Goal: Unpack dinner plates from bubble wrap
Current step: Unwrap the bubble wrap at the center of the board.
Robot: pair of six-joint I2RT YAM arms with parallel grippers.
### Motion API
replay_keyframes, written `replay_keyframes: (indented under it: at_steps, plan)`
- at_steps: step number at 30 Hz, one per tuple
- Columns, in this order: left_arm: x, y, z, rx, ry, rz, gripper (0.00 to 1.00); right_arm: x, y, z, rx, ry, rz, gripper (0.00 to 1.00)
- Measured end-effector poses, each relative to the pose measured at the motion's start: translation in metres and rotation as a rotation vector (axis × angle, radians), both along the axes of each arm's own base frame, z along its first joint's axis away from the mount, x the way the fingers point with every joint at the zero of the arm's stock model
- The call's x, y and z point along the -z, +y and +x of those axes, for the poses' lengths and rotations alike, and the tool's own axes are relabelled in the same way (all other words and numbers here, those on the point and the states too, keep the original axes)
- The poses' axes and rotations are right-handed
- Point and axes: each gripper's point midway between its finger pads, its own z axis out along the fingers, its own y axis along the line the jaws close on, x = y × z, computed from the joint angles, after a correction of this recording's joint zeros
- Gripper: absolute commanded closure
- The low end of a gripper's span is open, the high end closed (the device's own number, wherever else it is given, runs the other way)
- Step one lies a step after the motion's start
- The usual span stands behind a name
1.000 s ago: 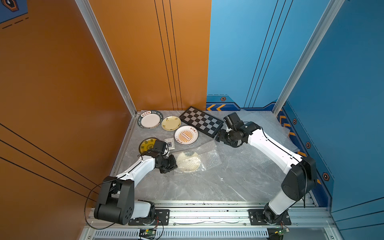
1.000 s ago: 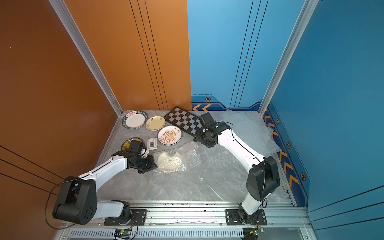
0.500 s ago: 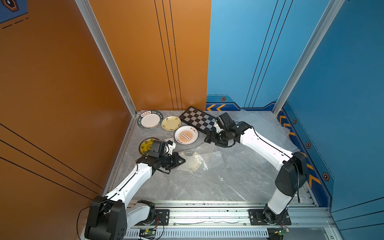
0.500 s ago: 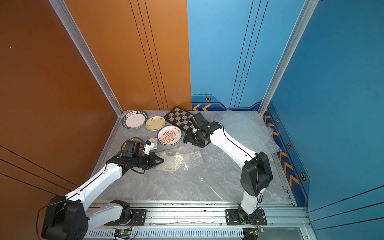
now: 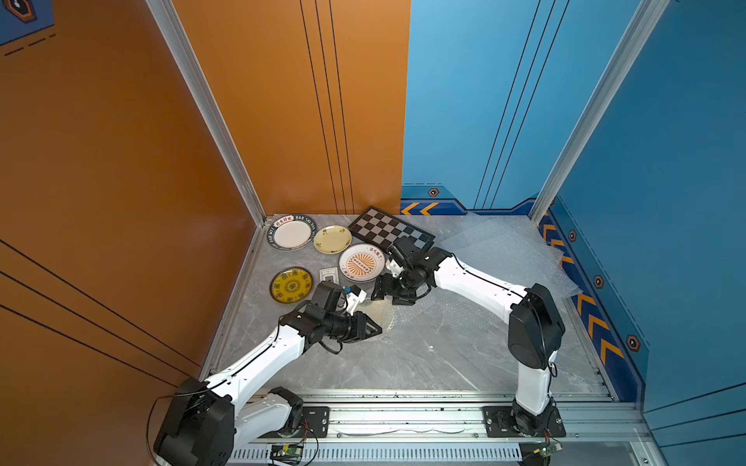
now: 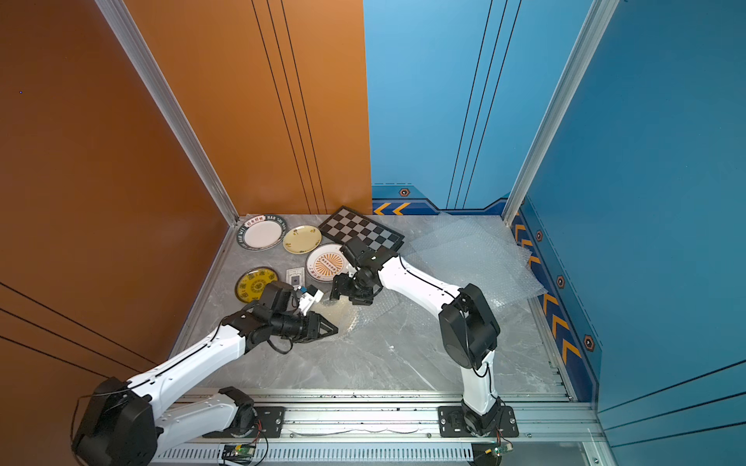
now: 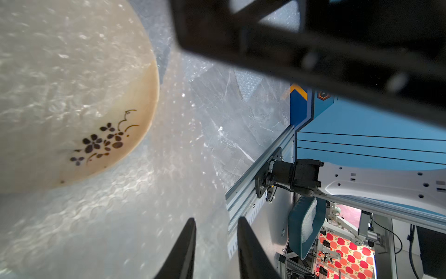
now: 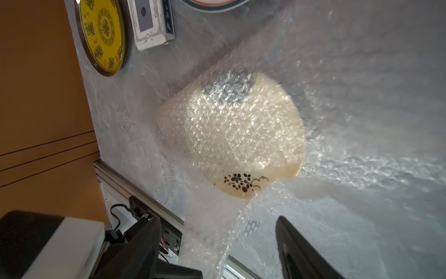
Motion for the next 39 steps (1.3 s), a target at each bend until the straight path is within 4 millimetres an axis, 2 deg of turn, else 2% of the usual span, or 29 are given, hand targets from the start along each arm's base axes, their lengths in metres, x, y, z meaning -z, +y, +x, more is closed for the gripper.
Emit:
replay_keyframes:
  at_steps: [2, 4, 8, 10, 13, 18, 20, 23, 26, 28, 30, 33, 34, 36, 39]
  plan:
    - [0.003, -0.009, -0.005, 0.034, 0.004, -0.003, 0.66, 0.000, 0.004, -0.006, -0.007, 0.007, -0.002, 0.24]
    - [0.009, -0.016, -0.009, 0.055, 0.024, 0.006, 0.65, 0.004, -0.002, -0.010, 0.004, 0.014, -0.044, 0.24]
    - [0.022, -0.030, -0.015, 0.095, 0.047, 0.032, 0.63, 0.010, -0.024, -0.016, 0.038, 0.024, -0.139, 0.24]
    - [0.025, -0.039, -0.019, 0.123, 0.051, 0.041, 0.62, 0.007, -0.040, -0.019, 0.070, 0.016, -0.180, 0.24]
    - [0.023, -0.054, -0.021, 0.163, 0.026, 0.035, 0.62, -0.011, -0.064, -0.021, 0.124, -0.031, -0.224, 0.24]
    - [0.001, -0.085, -0.017, 0.230, -0.066, -0.026, 0.61, -0.043, -0.100, -0.023, 0.222, -0.121, -0.259, 0.24]
    - [0.000, -0.087, -0.018, 0.232, -0.065, -0.025, 0.61, -0.056, -0.106, -0.023, 0.246, -0.148, -0.236, 0.24]
    - [0.007, -0.084, -0.027, 0.245, -0.030, 0.000, 0.60, -0.090, -0.093, -0.020, 0.260, -0.223, -0.103, 0.25]
    - [0.003, -0.073, -0.030, 0.228, -0.021, 0.021, 0.60, -0.120, -0.089, -0.019, 0.269, -0.285, 0.001, 0.26]
    - [-0.010, -0.059, -0.023, 0.179, -0.051, 0.021, 0.53, -0.128, -0.091, -0.019, 0.280, -0.306, 0.036, 0.27]
    - [-0.026, -0.040, -0.009, 0.096, -0.094, 0.015, 0.53, -0.127, -0.092, -0.018, 0.286, -0.306, 0.054, 0.27]
    - [-0.049, -0.001, 0.019, -0.071, -0.158, 0.008, 0.52, -0.114, -0.089, -0.019, 0.285, -0.279, 0.057, 0.27]
    - [-0.054, 0.013, 0.028, -0.125, -0.170, 0.008, 0.49, -0.109, -0.087, -0.019, 0.280, -0.267, 0.058, 0.27]
    - [-0.057, 0.036, 0.040, -0.216, -0.171, 0.021, 0.39, -0.101, -0.083, -0.019, 0.272, -0.251, 0.059, 0.27]
    - [-0.046, 0.057, 0.044, -0.295, -0.118, 0.082, 0.36, -0.096, -0.075, -0.015, 0.262, -0.242, 0.071, 0.27]
